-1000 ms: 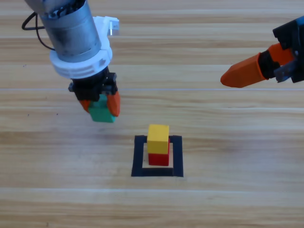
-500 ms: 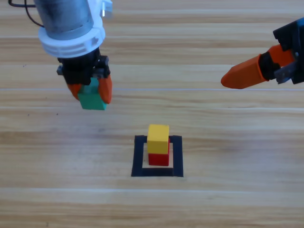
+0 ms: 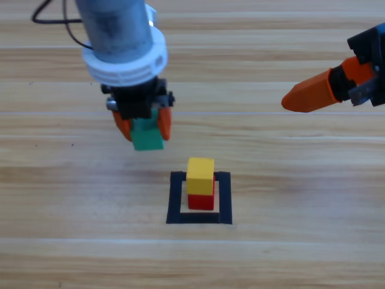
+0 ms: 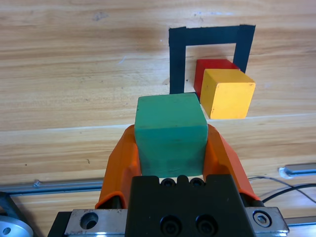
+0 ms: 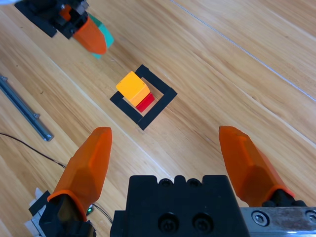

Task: Stack the blocks in the rectangular block: red at the bottom, yellow in the middle, green on top

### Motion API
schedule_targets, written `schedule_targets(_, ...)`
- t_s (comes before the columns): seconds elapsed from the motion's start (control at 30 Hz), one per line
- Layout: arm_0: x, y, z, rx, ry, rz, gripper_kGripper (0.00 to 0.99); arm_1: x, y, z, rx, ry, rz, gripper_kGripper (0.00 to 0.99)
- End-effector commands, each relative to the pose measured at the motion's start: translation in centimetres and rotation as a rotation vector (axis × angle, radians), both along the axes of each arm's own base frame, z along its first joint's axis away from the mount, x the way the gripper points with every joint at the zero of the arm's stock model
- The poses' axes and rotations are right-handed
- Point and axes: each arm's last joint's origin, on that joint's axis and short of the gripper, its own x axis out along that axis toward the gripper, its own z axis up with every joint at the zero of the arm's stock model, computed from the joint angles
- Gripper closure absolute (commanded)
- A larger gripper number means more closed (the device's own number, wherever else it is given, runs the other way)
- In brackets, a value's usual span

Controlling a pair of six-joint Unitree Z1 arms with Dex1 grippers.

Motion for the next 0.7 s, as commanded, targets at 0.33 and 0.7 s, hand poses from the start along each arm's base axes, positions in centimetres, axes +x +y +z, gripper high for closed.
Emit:
schedule_targets(0.33,0.0,-4.3,-4.4,0.080,0.048,-0.100,0.990,0.2,-0.9,-1.3,-0.032,0.052,-0.010,0.034)
schedule_targets(0.7,0.2,-5.4,-5.3,0.093,0.045,-0.124,0.990,0.2,-0.9,-1.3,-0.032,0.052,-0.010,0.034)
